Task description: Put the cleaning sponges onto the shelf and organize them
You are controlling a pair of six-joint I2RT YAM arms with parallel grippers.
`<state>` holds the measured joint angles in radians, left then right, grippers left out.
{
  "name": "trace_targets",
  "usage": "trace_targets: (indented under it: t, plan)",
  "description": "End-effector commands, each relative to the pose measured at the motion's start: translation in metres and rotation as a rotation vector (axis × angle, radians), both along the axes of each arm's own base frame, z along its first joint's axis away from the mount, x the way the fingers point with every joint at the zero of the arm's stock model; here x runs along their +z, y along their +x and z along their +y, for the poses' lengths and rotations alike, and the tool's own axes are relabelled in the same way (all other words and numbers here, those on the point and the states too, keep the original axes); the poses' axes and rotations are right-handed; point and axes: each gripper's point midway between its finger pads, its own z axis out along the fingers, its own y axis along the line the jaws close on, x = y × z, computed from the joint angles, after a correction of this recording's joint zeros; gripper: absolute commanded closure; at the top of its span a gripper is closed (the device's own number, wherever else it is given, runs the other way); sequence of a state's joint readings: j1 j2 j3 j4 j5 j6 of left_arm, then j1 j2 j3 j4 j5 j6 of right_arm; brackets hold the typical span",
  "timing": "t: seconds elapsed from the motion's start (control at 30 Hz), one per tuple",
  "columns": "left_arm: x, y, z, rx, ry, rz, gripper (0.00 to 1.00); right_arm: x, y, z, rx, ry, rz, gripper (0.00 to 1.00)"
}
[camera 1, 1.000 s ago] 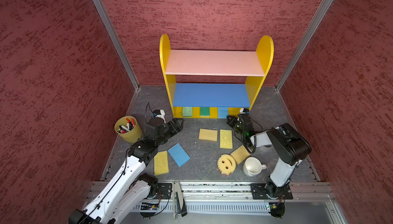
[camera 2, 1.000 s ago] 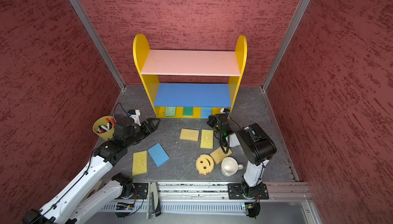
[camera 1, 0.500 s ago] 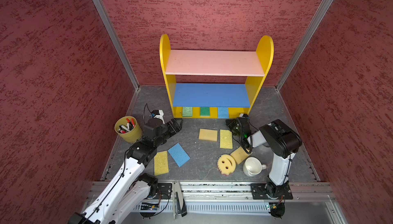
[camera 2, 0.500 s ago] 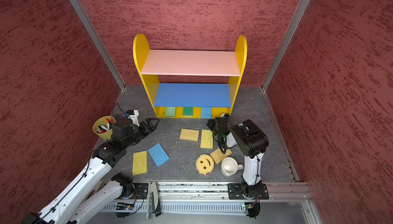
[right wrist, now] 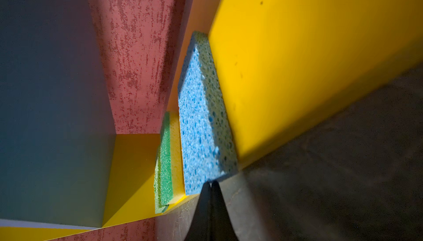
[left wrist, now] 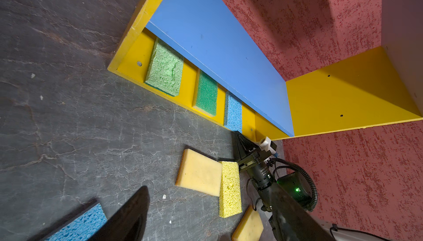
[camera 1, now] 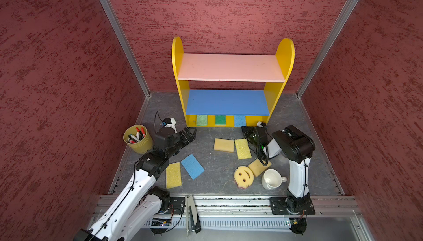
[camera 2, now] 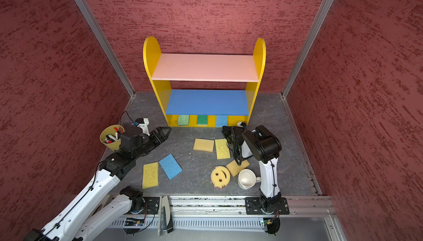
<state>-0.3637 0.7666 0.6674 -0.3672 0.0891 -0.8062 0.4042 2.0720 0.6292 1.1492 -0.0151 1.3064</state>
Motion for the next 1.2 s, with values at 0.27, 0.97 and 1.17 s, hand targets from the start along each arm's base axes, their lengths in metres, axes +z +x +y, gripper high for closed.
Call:
trace_targets:
  t: [0.27,0.97,1.17]
  plan:
    - [-0.002,0.000,0.002,-0.001,0.010,0.003,0.17,-0.030,0.001,-0.005,-0.054,-0.010,0.082,1.00]
    - [0.003,-0.004,0.005,0.007,0.008,-0.004,0.18,0.012,-0.043,-0.010,0.067,-0.128,0.040,1.00]
    - [-0.009,-0.008,0.014,0.035,0.044,0.050,0.16,0.021,-0.074,-0.015,0.169,-0.279,0.058,0.98]
